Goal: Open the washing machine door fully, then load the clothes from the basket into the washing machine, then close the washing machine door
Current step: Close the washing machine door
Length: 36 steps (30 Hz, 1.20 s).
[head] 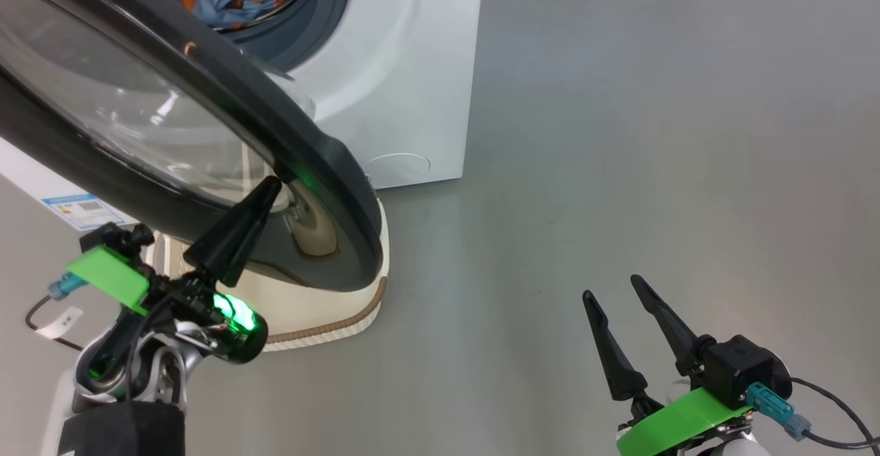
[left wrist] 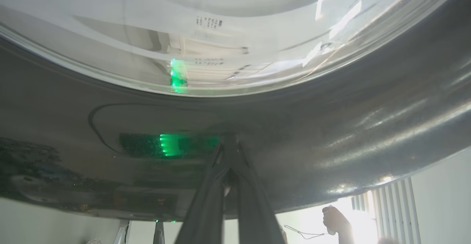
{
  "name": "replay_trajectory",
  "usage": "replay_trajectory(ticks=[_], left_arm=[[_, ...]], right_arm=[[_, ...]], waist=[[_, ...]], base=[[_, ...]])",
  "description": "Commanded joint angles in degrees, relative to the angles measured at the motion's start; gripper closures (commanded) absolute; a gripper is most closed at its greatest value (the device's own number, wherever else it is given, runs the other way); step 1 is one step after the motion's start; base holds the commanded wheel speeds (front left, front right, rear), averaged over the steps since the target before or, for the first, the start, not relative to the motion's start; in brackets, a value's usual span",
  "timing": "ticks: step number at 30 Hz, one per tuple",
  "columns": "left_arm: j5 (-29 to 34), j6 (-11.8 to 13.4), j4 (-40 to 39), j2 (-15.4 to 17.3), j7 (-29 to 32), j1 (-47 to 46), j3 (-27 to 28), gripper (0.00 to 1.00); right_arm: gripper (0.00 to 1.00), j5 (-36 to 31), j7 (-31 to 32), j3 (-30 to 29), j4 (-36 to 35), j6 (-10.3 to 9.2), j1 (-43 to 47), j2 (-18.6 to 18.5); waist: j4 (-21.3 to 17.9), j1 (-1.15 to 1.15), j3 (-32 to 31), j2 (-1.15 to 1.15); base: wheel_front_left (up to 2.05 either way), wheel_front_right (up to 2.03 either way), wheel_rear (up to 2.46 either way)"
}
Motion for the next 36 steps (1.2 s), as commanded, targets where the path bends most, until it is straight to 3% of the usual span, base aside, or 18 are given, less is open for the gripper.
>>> replay_trajectory(ticks=[1, 20, 36], left_arm=[[-0.5, -0.5, -0.8, 0.9, -0.3, -1.7, 1.7, 1.0], [-0.9, -0.6, -1.7, 0.9, -2.0, -3.5, 2.1, 1.0], [0.9, -0.6, -2.3, 0.9, -6.0, 0.2, 3.8, 1.0]], right_arm=[[0.0, 0.7, -0.6, 1.2, -1.2, 0.1, -1.1, 0.1], [0.0, 0.5, -0.7, 1.1, -1.3, 0.1, -1.9, 0.5], [0.0, 0.9, -0.7, 1.0, -0.4, 0.1, -1.3, 0.7]], waist=[[-0.1, 0.0, 0.1, 0.0], [0.5, 0.0, 1.6, 0.0], [5.0, 0.0, -2.5, 0.0]], base=[[0.0, 0.0, 0.0], [0.0, 0.0, 0.0], [0.0, 0.0, 0.0]])
